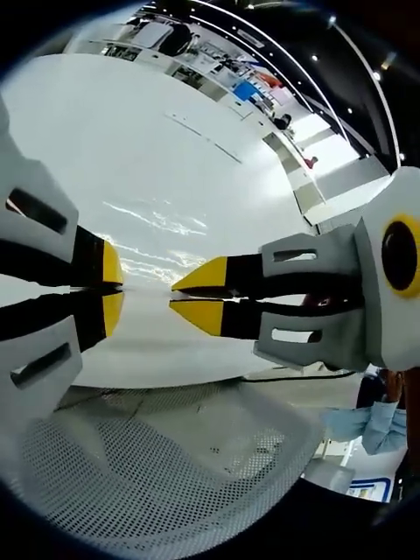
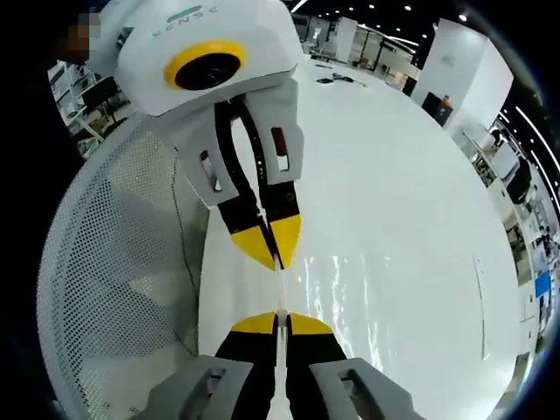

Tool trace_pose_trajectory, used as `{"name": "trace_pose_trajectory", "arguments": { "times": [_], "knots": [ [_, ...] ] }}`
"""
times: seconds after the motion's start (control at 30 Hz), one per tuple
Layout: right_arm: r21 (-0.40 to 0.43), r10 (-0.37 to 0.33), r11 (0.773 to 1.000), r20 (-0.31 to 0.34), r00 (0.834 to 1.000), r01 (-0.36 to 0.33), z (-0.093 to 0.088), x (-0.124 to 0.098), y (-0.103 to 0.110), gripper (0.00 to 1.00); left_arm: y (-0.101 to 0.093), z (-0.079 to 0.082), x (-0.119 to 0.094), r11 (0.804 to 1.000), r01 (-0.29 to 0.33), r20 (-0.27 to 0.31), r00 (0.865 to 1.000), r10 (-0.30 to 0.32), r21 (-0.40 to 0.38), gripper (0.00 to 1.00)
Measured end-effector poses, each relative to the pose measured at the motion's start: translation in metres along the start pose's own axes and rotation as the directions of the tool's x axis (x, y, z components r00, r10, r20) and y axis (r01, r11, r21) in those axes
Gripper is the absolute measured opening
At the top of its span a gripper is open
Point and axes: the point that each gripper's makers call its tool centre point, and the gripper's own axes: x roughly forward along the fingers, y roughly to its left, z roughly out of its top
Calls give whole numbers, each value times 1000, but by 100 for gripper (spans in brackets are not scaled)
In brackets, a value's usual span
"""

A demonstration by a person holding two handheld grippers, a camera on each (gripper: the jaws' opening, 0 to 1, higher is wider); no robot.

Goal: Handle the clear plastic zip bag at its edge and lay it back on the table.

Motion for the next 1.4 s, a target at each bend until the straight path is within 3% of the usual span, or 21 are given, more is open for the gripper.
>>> {"name": "trace_pose_trajectory", "arguments": {
  "times": [1.4],
  "knots": [
    [42,-18,999,-59,998,21,-44,-6,-9,0,3,-10,-1,1000,5,-22,1000,-5,-22,0]
  ]
}}
